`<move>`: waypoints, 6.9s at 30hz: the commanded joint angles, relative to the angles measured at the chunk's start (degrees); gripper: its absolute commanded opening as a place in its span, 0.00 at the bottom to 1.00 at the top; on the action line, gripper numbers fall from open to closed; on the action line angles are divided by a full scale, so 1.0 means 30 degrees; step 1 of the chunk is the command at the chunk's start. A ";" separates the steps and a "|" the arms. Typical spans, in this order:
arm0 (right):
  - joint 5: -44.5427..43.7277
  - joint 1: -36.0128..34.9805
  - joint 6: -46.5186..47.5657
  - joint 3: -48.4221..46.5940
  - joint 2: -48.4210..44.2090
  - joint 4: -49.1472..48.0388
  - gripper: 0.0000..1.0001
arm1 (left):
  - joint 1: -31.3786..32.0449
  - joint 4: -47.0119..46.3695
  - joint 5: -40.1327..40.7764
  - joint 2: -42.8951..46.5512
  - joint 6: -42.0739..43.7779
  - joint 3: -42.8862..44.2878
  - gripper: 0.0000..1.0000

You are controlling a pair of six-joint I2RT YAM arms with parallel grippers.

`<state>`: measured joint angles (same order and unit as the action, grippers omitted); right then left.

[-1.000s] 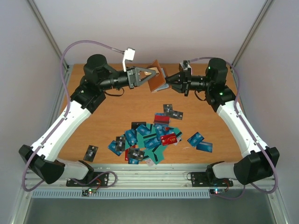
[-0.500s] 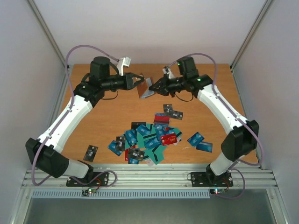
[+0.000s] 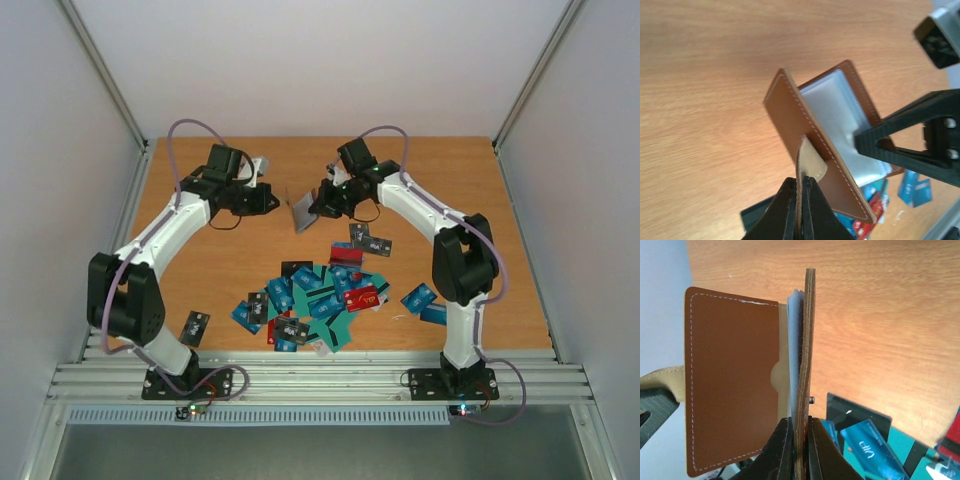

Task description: Put the credit cards into the card holder

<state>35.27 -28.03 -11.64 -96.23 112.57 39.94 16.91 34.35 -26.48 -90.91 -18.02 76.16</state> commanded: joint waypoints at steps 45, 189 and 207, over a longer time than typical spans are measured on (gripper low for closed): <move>0.1150 0.0965 0.4443 0.0113 0.1590 0.0001 0.59 | -0.0737 0.0073 0.1002 -0.3387 0.1234 -0.1481 0.00; 0.1124 0.0173 0.4522 0.0811 0.0359 0.3868 0.46 | 0.4096 0.0348 -0.1971 0.1052 -0.0617 -0.3117 0.40; 0.0225 0.0438 -0.1251 1.4584 -1.2313 0.4907 0.57 | 1.0083 -0.1516 -0.1109 0.0161 -0.1937 -0.6170 0.35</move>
<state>36.16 -26.94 -9.82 -56.49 81.12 52.10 45.32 32.75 -31.27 -86.74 -23.31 56.55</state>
